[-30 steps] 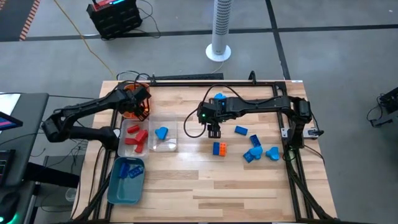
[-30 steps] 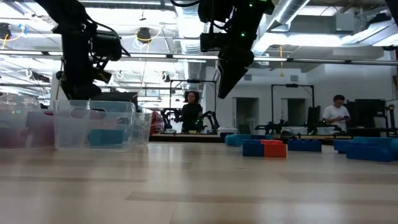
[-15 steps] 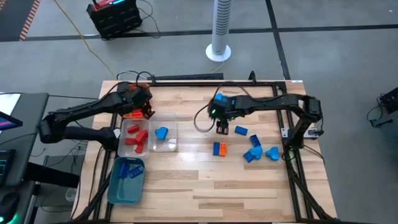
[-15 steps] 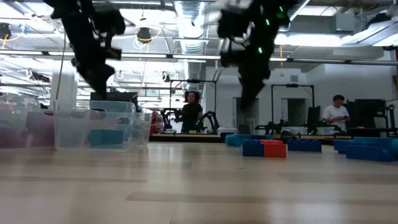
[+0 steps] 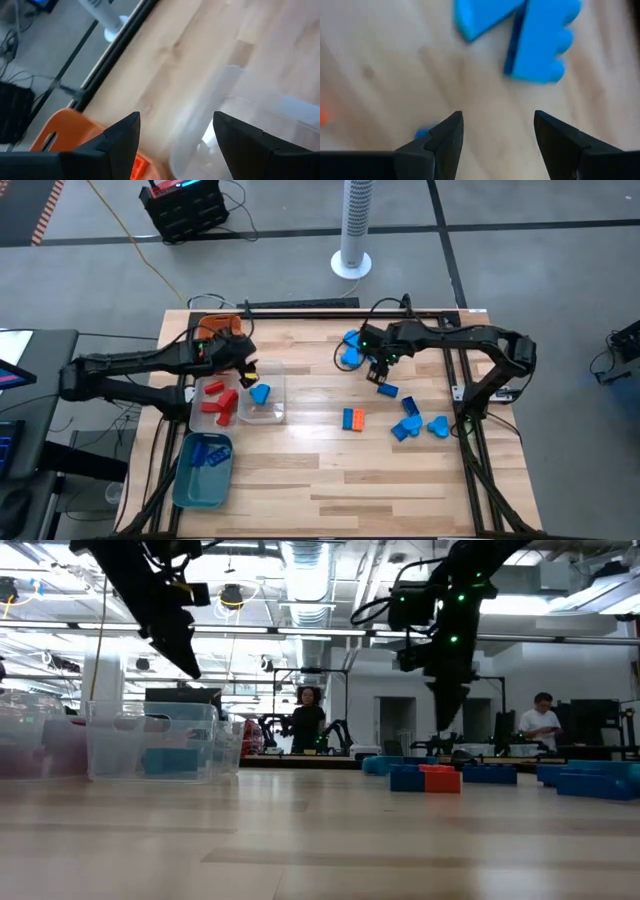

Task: Sort blocks
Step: Put the blue game piece into the blue bin

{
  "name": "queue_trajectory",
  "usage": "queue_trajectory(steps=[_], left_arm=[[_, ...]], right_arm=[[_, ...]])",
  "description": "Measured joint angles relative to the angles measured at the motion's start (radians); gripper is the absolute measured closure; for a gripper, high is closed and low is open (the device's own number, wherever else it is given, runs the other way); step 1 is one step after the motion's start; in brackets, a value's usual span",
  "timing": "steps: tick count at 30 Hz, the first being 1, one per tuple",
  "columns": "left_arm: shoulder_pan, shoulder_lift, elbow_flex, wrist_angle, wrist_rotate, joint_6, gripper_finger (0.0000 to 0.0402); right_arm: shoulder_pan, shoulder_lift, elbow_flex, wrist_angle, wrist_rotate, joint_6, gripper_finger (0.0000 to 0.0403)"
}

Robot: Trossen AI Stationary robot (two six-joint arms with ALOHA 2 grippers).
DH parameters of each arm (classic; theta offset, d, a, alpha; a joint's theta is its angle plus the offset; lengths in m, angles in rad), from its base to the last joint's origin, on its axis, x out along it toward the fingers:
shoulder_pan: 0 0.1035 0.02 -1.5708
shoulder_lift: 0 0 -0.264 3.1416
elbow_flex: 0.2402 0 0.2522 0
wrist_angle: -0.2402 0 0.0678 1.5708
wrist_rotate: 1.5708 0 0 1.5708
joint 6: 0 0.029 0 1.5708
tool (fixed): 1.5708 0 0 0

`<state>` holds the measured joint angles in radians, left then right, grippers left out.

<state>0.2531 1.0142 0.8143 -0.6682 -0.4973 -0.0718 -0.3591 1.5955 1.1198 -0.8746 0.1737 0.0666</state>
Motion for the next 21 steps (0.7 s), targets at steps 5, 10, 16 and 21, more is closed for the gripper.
queue_trajectory(steps=[5, 10, 16, 21], left_arm=[[-0.075, 0.000, 0.000, -0.002, 0.000, -0.031, 0.0157], [-0.112, 0.000, 0.000, -0.002, -0.010, -0.043, 0.0157], [-0.116, 0.000, 0.000, 0.000, -0.014, -0.045, 0.0157], [-0.116, 0.000, 0.000, 0.000, -0.014, -0.045, 0.0156]], right_arm=[[0.077, -0.001, -0.049, -0.052, -0.016, 0.039, 0.0154], [0.167, -0.009, -0.132, -0.047, -0.042, 0.110, 0.0153], [0.213, -0.023, -0.217, 0.062, -0.042, 0.134, 0.0153], [0.182, -0.028, -0.277, 0.149, -0.033, 0.112, 0.0153]])
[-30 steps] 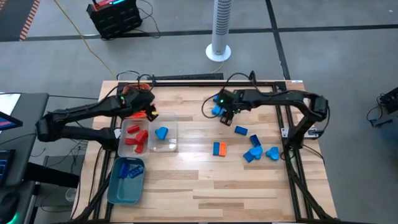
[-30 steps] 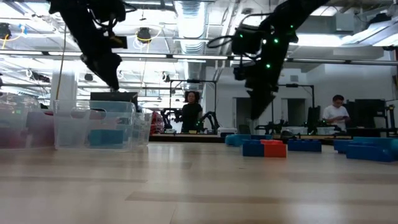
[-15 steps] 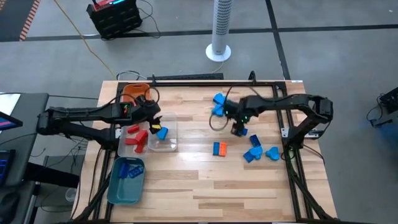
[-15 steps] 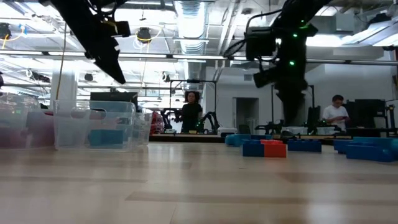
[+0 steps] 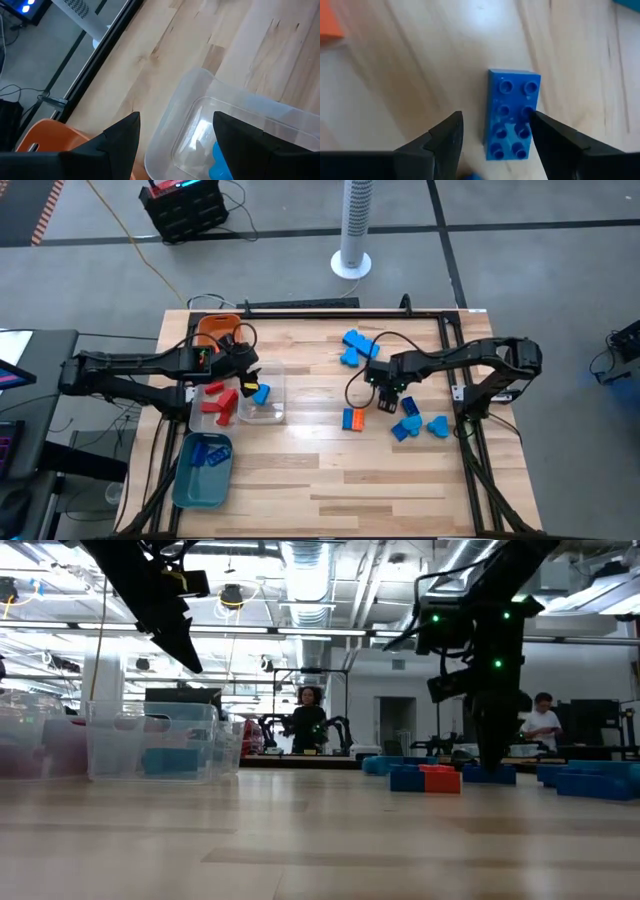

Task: Sort blocks
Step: Put the blue game piece into the blue bin

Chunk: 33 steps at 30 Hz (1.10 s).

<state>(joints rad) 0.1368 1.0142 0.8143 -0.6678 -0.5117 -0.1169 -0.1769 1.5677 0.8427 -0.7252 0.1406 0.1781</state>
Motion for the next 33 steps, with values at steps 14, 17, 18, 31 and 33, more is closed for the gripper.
queue_trajectory(steps=[14, 17, 18, 31, 33], left_arm=[[0.000, 0.000, 0.000, -0.016, 0.000, 0.001, 0.0156], [0.000, 0.000, 0.000, -0.016, 0.000, 0.003, 0.0156], [0.000, 0.000, 0.000, -0.015, 0.000, 0.003, 0.0156], [0.000, 0.000, 0.000, 0.000, 0.040, 0.030, 0.0157], [-0.004, 0.000, 0.000, 0.034, 0.052, 0.065, 0.0157]], right_arm=[[0.019, 0.000, -0.013, 0.013, 0.011, -0.026, 0.0200], [0.019, 0.000, -0.013, 0.015, 0.015, -0.011, 0.0216], [0.019, 0.000, -0.013, 0.016, 0.017, -0.006, 0.0223], [0.020, -0.007, -0.003, 0.103, 0.019, -0.023, 0.0350], [0.021, -0.035, 0.007, 0.146, 0.019, -0.032, 0.0348]])
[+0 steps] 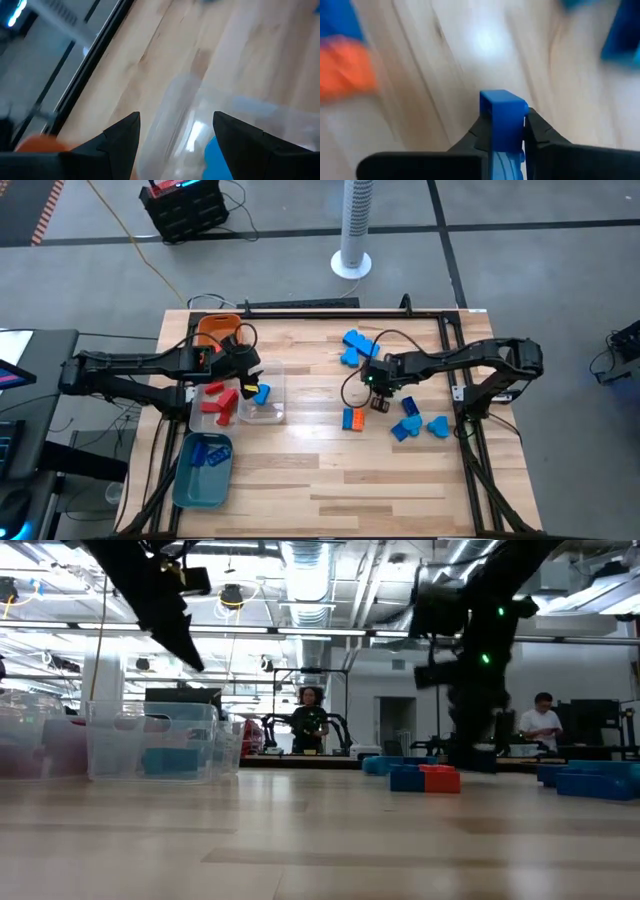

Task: Sort blocks
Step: Put the blue game piece into the blue bin

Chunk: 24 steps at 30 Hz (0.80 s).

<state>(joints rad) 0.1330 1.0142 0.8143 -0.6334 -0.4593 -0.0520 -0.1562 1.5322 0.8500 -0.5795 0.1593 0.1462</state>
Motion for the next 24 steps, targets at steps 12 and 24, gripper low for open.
queue_trajectory(steps=[12, 24], left_arm=[[-0.026, 0.072, 0.000, 0.451, 0.226, 0.195, 0.0157], [-0.026, 0.269, 0.000, 0.760, 0.355, 0.242, 0.0157]], right_arm=[[0.079, -0.234, -0.021, 0.584, 0.000, -0.235, 0.0342], [0.165, -0.151, -0.018, 1.027, 0.000, -0.482, 0.0341]])
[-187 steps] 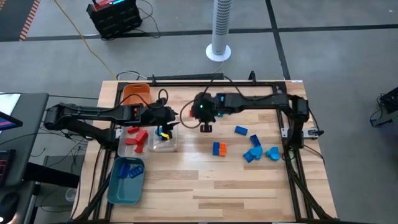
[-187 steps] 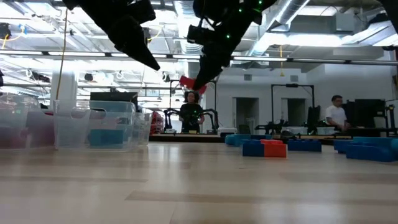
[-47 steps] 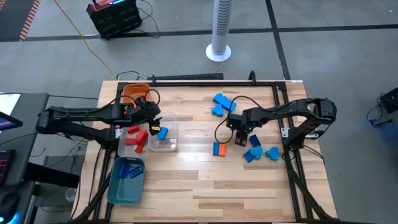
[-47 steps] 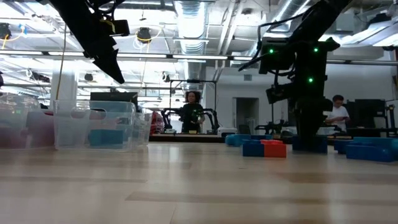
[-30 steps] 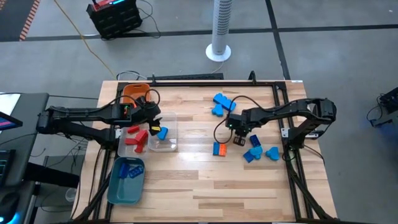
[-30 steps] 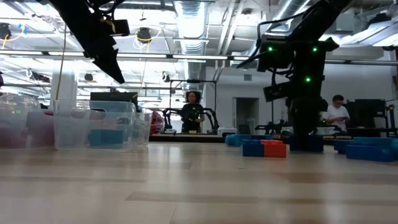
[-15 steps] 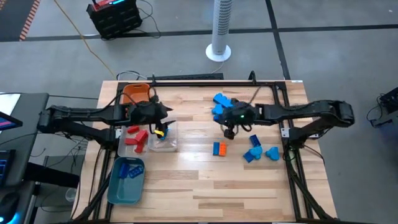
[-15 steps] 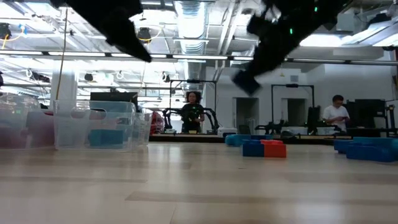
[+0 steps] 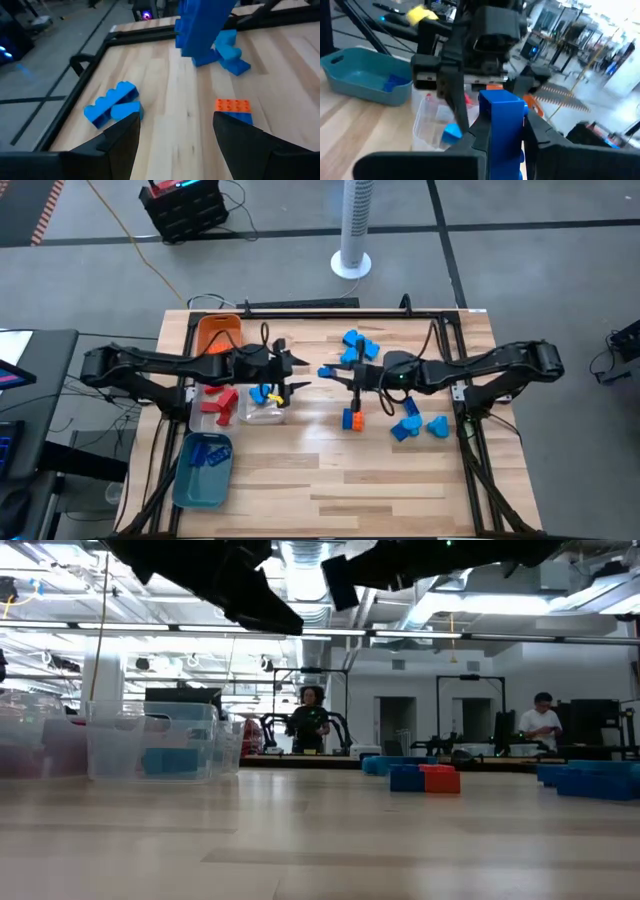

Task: Sort blocks
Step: Put the blue game piece into the blue bin

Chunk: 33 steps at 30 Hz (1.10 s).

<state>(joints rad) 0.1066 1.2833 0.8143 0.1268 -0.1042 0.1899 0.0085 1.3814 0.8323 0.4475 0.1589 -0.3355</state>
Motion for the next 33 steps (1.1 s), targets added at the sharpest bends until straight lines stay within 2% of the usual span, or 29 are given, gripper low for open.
queue_trajectory(steps=[9, 15, 19, 26, 29, 33], left_arm=[[-0.007, 0.043, 0.000, 0.168, 0.056, 0.001, 0.0157], [-0.011, 0.043, 0.000, 0.246, 0.070, 0.008, 0.0163], [-0.011, 0.043, 0.000, 0.288, 0.071, 0.009, 0.0200], [-0.012, 0.044, 0.000, 0.342, 0.060, 0.005, 0.0314], [-0.013, 0.043, -0.001, 0.334, 0.061, -0.006, 0.0315], [-0.017, -0.015, -0.001, 0.202, 0.073, -0.039, 0.0315]], right_arm=[[0.009, 0.117, -0.002, 0.270, 0.000, -0.114, 0.0341], [0.001, 0.145, 0.027, 0.315, -0.035, -0.117, 0.0341], [-0.005, 0.144, 0.044, 0.317, -0.061, -0.110, 0.0341], [-0.005, 0.151, 0.050, 0.320, -0.057, -0.054, 0.0340], [-0.005, 0.154, 0.051, 0.307, -0.056, -0.054, 0.0325], [-0.005, 0.120, 0.049, 0.196, -0.046, -0.062, 0.0269]])
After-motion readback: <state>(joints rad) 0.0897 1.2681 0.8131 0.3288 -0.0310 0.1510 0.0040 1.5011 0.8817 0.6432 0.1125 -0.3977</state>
